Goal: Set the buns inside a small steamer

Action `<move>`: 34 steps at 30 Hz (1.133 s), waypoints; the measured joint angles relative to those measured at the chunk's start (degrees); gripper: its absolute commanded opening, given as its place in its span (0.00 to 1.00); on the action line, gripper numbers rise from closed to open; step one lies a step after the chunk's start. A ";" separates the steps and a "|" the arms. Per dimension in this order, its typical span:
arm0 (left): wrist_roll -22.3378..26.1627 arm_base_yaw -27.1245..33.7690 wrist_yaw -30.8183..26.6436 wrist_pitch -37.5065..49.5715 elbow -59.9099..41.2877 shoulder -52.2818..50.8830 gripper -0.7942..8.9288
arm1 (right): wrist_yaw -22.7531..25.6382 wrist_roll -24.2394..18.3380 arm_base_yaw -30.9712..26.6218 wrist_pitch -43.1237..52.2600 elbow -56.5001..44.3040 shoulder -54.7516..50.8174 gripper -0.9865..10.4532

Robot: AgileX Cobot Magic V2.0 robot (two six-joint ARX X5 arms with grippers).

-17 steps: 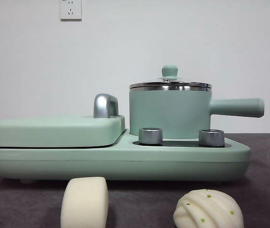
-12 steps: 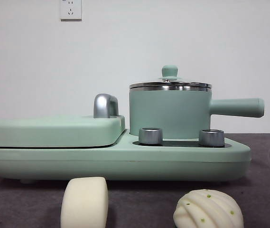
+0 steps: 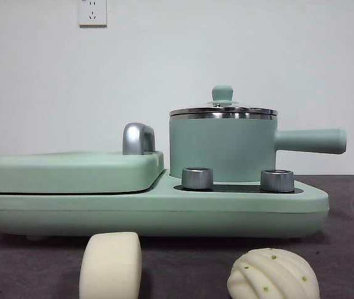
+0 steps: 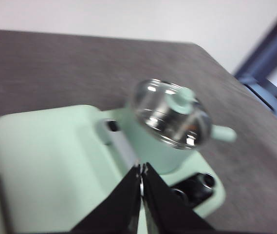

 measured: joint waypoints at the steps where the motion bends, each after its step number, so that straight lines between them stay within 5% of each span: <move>1: 0.55 -0.52 1.07 0.02 0.66 0.90 0.09 | -1.95 -0.74 0.00 0.39 0.04 0.72 0.10; 8: 1.75 -2.21 2.16 -0.20 1.11 2.56 0.15 | -3.74 -2.12 0.00 0.42 0.04 2.01 0.10; 14: 2.08 -2.21 2.16 0.09 1.11 2.58 0.58 | -3.85 -2.62 0.00 0.11 0.04 1.99 0.43; 17: 2.19 -2.21 2.16 0.24 1.11 2.58 0.60 | -3.82 -2.62 0.00 -0.02 0.04 1.99 0.54; 34: 0.44 -3.23 2.19 -1.68 7.50 12.17 0.59 | -3.93 -2.64 0.00 -0.04 0.04 1.99 0.54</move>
